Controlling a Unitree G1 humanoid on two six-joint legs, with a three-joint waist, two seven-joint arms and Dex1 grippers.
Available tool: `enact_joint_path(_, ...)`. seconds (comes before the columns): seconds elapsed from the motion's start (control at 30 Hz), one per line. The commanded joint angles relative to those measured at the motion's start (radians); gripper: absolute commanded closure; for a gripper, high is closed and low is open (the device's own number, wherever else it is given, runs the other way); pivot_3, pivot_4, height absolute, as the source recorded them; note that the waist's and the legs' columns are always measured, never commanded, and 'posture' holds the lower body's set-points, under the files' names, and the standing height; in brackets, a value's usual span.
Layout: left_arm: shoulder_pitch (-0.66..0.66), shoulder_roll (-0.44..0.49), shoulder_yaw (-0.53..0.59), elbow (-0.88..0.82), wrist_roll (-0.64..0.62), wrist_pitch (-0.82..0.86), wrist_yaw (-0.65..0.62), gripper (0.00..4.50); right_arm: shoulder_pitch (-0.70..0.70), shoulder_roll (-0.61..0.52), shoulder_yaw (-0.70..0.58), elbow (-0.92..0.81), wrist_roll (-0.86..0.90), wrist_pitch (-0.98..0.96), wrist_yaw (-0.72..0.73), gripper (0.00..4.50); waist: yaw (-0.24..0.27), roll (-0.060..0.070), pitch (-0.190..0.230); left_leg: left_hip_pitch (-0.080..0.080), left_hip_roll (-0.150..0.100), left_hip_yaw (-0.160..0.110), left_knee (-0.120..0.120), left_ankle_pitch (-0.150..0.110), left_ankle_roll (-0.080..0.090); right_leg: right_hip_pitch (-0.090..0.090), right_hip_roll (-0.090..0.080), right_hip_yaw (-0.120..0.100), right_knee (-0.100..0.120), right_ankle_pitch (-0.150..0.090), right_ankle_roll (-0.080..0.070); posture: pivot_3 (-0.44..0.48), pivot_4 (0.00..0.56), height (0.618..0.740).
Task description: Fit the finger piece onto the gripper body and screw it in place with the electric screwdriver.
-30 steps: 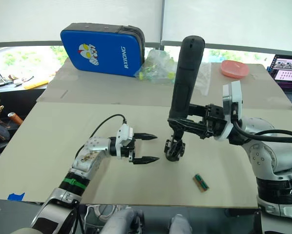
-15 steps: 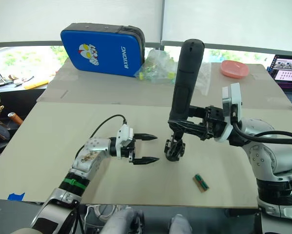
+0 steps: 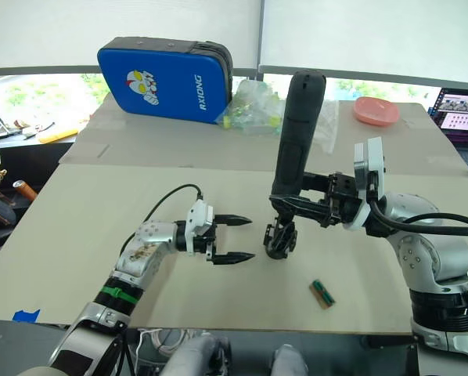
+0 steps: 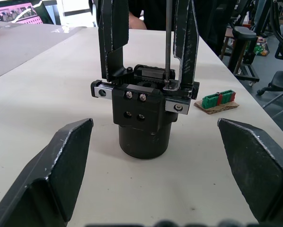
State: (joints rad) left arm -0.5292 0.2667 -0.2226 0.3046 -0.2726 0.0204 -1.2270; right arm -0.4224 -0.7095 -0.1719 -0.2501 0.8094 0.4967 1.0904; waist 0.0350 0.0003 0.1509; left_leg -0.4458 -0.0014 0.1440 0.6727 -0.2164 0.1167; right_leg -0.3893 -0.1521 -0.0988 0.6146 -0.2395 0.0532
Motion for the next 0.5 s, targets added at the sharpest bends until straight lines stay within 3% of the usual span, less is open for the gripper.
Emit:
enact_joint_path(0.03, 0.002, -0.004, -0.008, -0.036, 0.002, -0.01, 0.005, 0.0, 0.002, -0.003, -0.03, -0.027, 0.004, -0.026, 0.01, 2.56, 0.0, 0.0, 0.0, 0.0, 0.0, 0.0, 0.0, 0.0, 0.0, 0.0, 0.0, 0.0, 0.0, 0.0, 0.0, 0.0, 0.15, 0.74)
enact_joint_path(0.5, -0.01, -0.016, -0.027, -0.015, 0.026, -0.012, 0.037, 0.0, 0.005, 0.001, -0.015, -0.066, 0.013, -0.015, 0.003, 2.56, 0.0, 0.0, 0.0, 0.0, 0.0, 0.0, 0.0, 0.0, 0.0, 0.0, 0.0, 0.0, 0.0, 0.0, 0.0, 0.0, 0.15, 0.74)
